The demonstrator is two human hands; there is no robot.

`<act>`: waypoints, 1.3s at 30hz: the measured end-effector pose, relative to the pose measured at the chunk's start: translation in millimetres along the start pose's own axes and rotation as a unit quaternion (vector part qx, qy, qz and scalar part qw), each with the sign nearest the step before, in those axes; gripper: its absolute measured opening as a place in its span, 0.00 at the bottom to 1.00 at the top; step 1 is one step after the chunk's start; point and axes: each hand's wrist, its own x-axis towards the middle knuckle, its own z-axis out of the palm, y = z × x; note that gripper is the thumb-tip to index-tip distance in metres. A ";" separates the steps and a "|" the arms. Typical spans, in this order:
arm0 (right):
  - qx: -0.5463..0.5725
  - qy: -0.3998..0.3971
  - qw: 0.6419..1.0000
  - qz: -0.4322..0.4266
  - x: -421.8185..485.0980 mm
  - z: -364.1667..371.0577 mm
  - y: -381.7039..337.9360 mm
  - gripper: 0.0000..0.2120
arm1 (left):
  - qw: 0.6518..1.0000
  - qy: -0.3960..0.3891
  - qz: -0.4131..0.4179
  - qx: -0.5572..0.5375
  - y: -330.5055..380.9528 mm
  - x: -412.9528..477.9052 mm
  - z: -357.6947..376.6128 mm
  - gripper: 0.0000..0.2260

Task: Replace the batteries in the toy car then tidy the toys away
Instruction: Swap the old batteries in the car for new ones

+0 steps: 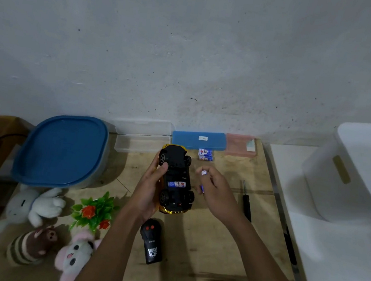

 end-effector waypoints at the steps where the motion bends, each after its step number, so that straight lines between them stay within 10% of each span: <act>1: -0.010 -0.005 1.000 0.008 -1.7 0.6 1.2 0.12 | 1.000 0.000 0.003 0.004 0.8 -0.3 0.2 0.22; 11: -0.231 0.028 0.972 0.023 -14.2 12.9 6.2 0.07 | 0.998 0.013 0.041 0.035 5.0 -6.1 12.6 0.19; 27: 0.082 0.008 0.985 0.151 -12.3 23.3 -1.3 0.08 | 0.993 0.012 0.063 0.096 1.6 -5.7 13.8 0.27; 39: -0.029 -0.010 0.999 0.012 -10.9 10.2 16.6 0.12 | 1.000 0.006 0.022 0.011 7.1 -7.0 11.9 0.24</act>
